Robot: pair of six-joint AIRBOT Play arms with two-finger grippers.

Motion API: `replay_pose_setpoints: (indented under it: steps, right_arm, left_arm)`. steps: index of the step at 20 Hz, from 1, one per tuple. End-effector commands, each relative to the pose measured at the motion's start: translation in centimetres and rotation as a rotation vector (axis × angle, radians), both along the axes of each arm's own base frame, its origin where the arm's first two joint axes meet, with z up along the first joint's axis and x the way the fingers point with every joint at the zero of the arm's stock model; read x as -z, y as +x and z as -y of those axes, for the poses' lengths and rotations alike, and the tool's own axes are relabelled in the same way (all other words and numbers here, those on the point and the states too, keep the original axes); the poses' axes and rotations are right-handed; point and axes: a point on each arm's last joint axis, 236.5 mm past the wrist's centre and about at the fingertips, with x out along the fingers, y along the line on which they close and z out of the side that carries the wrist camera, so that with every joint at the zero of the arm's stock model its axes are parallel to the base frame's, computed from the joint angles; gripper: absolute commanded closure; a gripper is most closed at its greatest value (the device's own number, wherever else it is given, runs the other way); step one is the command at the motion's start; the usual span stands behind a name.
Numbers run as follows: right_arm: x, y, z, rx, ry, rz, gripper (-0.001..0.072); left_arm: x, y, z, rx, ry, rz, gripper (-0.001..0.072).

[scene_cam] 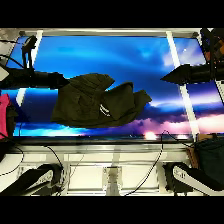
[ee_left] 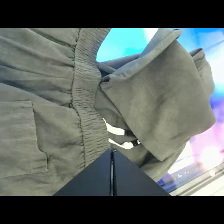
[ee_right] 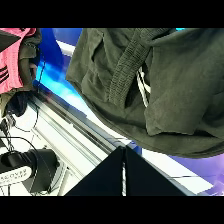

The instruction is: Fold the clothes and pants, and hang the long-sleeved shirts on hangers.

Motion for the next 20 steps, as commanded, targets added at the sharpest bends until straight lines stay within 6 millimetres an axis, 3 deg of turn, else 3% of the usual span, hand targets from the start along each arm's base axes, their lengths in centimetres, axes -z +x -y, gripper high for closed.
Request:
replay_pose_setpoints:
  steps: [1,8,14,18,19,20]
  right_arm:
    - [0.0,0.0,0.0,0.000,0.000,0.000,0.0693]
    - [0.0,0.0,0.0,0.000,0.000,0.000,0.0693]
    - [0.0,0.0,0.0,0.000,0.000,0.000,0.0693]
    - [-0.1,0.2,0.0,0.009,0.001,0.008,0.0694]
    - [-0.1,0.4,0.1,0.013,0.002,0.012,0.0694]
    - [-0.3,0.7,0.1,0.023,0.007,0.021,0.0694]
  left_arm:
    - [-0.2,0.1,0.1,-0.008,-0.013,-0.002,0.0674]
    - [0.6,0.2,0.9,0.051,0.002,0.007,0.0675]
    - [4.7,-0.6,-0.6,0.196,0.426,0.043,0.0674]
    - [5.1,-1.4,1.3,0.272,0.485,0.067,0.0672]
    - [5.1,-1.6,1.7,0.284,0.486,0.070,0.0662]
    - [5.2,-1.8,2.1,0.317,0.501,0.076,0.0578]
